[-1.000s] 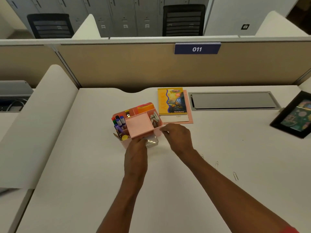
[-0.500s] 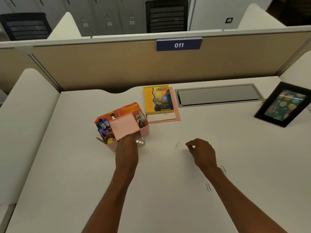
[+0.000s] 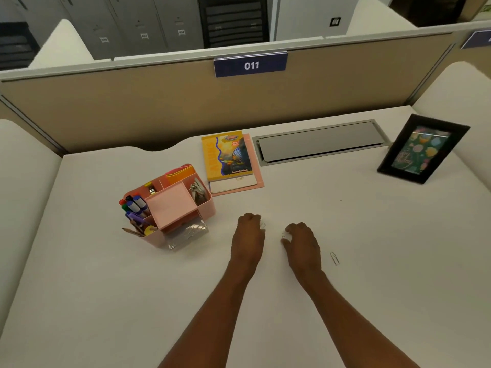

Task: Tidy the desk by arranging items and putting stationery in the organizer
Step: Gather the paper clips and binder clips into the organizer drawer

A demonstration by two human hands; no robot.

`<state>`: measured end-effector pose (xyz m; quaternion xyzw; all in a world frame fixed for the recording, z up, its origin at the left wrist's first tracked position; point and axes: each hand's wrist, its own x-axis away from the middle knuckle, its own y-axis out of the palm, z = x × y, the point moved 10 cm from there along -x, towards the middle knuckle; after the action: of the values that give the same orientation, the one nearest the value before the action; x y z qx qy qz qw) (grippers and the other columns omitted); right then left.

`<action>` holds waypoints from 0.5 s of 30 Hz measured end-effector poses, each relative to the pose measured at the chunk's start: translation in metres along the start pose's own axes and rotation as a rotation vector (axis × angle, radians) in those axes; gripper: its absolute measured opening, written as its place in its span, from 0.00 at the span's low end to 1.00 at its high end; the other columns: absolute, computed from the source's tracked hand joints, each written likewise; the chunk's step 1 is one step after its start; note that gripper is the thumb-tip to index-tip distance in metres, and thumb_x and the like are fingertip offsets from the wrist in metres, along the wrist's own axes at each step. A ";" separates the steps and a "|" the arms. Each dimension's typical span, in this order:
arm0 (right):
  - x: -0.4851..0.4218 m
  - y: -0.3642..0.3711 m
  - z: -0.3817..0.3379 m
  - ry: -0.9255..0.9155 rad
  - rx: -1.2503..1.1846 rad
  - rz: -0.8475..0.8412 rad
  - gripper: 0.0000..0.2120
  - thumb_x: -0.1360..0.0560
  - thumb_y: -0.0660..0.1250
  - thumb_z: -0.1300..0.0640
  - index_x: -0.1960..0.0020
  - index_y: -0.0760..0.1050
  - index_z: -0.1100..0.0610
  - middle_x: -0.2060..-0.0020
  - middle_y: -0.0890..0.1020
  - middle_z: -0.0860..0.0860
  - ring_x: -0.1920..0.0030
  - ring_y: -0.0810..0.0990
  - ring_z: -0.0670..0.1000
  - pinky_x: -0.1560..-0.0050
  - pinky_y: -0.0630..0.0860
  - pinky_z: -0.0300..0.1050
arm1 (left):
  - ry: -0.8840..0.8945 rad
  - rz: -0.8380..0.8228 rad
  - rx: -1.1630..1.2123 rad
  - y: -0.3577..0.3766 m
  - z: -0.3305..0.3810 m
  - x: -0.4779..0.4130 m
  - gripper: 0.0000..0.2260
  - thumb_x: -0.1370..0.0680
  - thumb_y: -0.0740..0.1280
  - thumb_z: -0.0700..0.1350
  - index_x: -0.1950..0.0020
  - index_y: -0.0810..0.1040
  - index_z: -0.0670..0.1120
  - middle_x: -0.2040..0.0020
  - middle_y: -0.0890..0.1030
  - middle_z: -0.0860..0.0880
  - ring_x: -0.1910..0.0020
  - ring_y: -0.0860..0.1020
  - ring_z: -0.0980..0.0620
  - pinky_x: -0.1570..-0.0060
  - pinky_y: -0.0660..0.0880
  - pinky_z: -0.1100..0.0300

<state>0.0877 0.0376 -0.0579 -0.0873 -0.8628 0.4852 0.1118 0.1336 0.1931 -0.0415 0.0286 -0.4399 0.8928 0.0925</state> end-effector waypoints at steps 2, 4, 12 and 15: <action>0.000 0.000 -0.001 0.002 0.004 0.011 0.09 0.23 0.68 0.59 0.44 0.75 0.56 0.49 0.78 0.52 0.45 0.76 0.54 0.48 0.75 0.49 | -0.014 0.005 -0.006 0.008 -0.001 -0.007 0.15 0.18 0.63 0.43 0.31 0.73 0.43 0.34 0.74 0.45 0.35 0.72 0.48 0.36 0.69 0.59; 0.000 0.001 0.000 0.013 0.015 0.016 0.08 0.23 0.66 0.60 0.44 0.75 0.56 0.49 0.78 0.52 0.46 0.76 0.54 0.48 0.75 0.48 | -0.013 0.014 -0.015 0.012 -0.001 -0.010 0.14 0.19 0.64 0.43 0.34 0.75 0.43 0.37 0.75 0.45 0.37 0.73 0.48 0.39 0.70 0.59; 0.003 0.000 0.006 0.102 0.033 0.042 0.08 0.22 0.62 0.60 0.45 0.76 0.53 0.53 0.80 0.50 0.50 0.79 0.52 0.52 0.73 0.45 | -0.059 0.053 -0.001 0.018 0.002 -0.015 0.08 0.20 0.63 0.38 0.45 0.79 0.43 0.49 0.81 0.46 0.52 0.77 0.51 0.51 0.73 0.59; 0.002 0.002 0.004 0.115 0.067 0.024 0.08 0.22 0.63 0.59 0.44 0.75 0.54 0.52 0.81 0.51 0.50 0.79 0.53 0.51 0.74 0.45 | -0.073 0.036 -0.028 0.020 0.002 -0.015 0.06 0.21 0.63 0.38 0.49 0.79 0.42 0.53 0.81 0.46 0.55 0.78 0.50 0.53 0.77 0.56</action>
<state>0.0843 0.0356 -0.0614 -0.1214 -0.8371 0.5095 0.1580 0.1443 0.1775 -0.0576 0.0520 -0.4560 0.8864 0.0604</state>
